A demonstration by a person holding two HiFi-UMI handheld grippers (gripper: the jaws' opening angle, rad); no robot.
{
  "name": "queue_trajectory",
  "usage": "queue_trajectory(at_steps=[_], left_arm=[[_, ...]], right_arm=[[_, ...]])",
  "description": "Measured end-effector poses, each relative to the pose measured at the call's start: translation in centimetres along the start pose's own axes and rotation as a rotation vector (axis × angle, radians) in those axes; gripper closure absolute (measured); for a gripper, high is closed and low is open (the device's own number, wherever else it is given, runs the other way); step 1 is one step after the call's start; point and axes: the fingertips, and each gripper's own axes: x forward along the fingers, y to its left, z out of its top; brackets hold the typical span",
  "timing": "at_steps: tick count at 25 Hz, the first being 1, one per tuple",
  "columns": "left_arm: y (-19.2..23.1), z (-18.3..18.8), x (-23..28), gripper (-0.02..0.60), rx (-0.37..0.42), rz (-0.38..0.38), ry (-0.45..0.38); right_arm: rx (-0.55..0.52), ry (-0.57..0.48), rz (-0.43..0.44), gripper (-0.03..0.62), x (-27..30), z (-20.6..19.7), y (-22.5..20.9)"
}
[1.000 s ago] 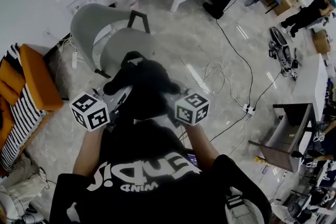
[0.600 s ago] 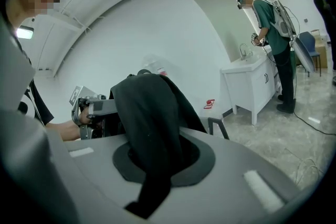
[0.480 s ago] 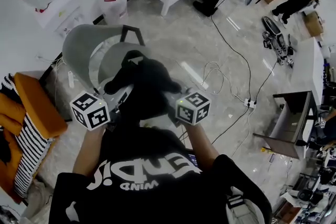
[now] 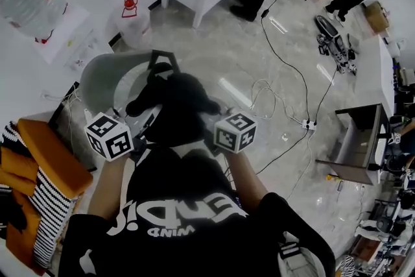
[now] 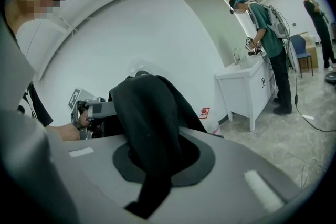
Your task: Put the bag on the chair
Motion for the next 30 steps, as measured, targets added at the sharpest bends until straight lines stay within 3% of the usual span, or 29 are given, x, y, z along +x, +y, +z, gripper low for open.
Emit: queue_trajectory(at_steps=[9, 19, 30], left_arm=[[6.2, 1.8, 0.4, 0.525, -0.005, 0.052, 0.03], [13.4, 1.3, 1.9, 0.525, -0.072, 0.187, 0.012], [21.0, 0.0, 4.8, 0.524, -0.137, 0.247, 0.052]], right_arm=[[0.021, 0.036, 0.035, 0.556, 6.1, 1.0, -1.9], [0.017, 0.138, 0.116, 0.556, 12.8, 0.4, -6.1], [0.065, 0.205, 0.15, 0.556, 19.0, -1.0, -11.4]])
